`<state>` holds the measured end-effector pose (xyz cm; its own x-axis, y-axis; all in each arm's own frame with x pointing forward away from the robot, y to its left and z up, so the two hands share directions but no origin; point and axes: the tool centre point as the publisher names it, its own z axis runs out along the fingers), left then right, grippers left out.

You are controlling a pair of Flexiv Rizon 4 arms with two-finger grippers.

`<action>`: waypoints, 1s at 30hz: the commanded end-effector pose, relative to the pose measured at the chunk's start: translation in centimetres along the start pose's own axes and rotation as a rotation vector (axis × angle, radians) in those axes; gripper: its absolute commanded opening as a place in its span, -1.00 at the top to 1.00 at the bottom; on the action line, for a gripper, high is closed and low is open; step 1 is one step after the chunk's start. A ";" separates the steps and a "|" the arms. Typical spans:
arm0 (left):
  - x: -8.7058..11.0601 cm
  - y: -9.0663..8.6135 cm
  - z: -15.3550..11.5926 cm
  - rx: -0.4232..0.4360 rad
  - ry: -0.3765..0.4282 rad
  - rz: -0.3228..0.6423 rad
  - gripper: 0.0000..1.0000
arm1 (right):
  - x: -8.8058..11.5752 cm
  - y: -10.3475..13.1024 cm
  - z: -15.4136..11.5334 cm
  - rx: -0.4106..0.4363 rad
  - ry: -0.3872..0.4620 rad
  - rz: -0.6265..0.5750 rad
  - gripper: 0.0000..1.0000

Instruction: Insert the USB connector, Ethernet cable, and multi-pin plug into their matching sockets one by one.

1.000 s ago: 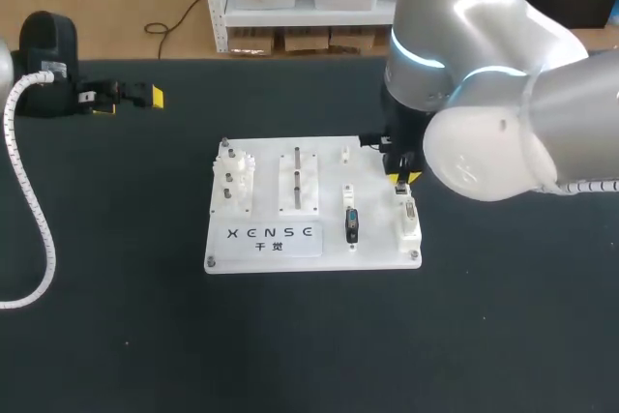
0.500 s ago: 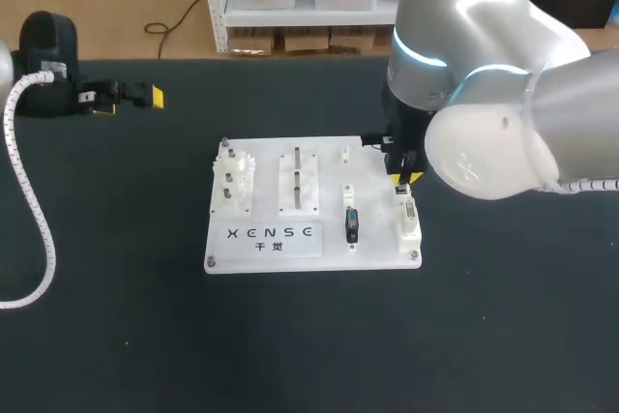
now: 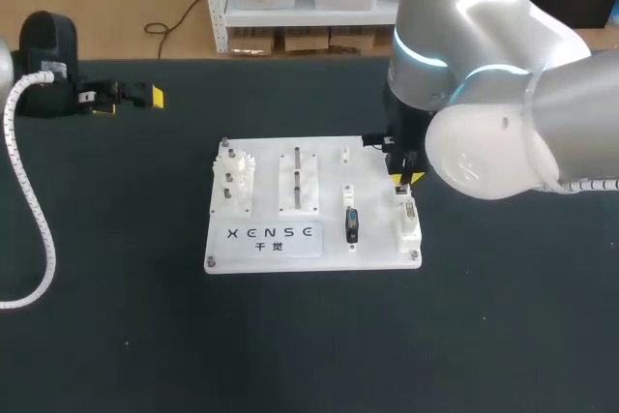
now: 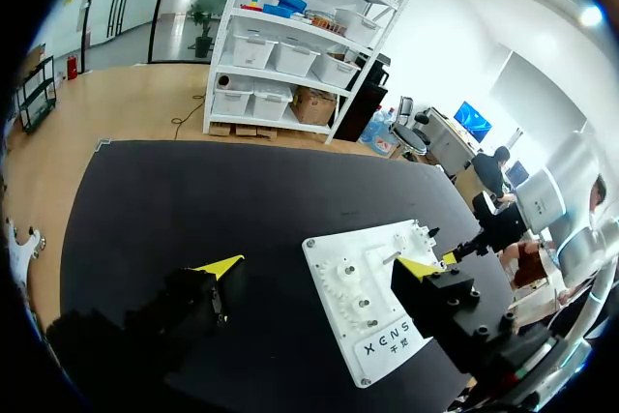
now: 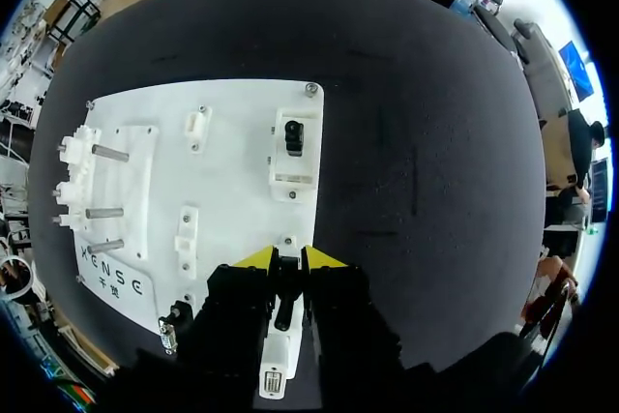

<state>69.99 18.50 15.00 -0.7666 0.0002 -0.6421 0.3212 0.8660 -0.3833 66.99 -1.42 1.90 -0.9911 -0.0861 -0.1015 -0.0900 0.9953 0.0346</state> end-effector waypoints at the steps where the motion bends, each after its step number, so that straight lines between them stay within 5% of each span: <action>1: 0.0 0.0 0.0 0.000 0.000 0.000 -1.00 | 0.2 0.1 0.0 0.000 -0.002 -0.002 1.00; 30: 0.0 0.0 0.0 0.000 0.000 0.000 -1.00 | 0.0 0.4 0.6 -0.008 -0.008 0.008 1.00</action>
<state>69.99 18.50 15.00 -0.7666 0.0002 -0.6421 0.3213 0.8660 -0.3833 67.04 -1.05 1.65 -0.9911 -0.0799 -0.1064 -0.0849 0.9955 0.0428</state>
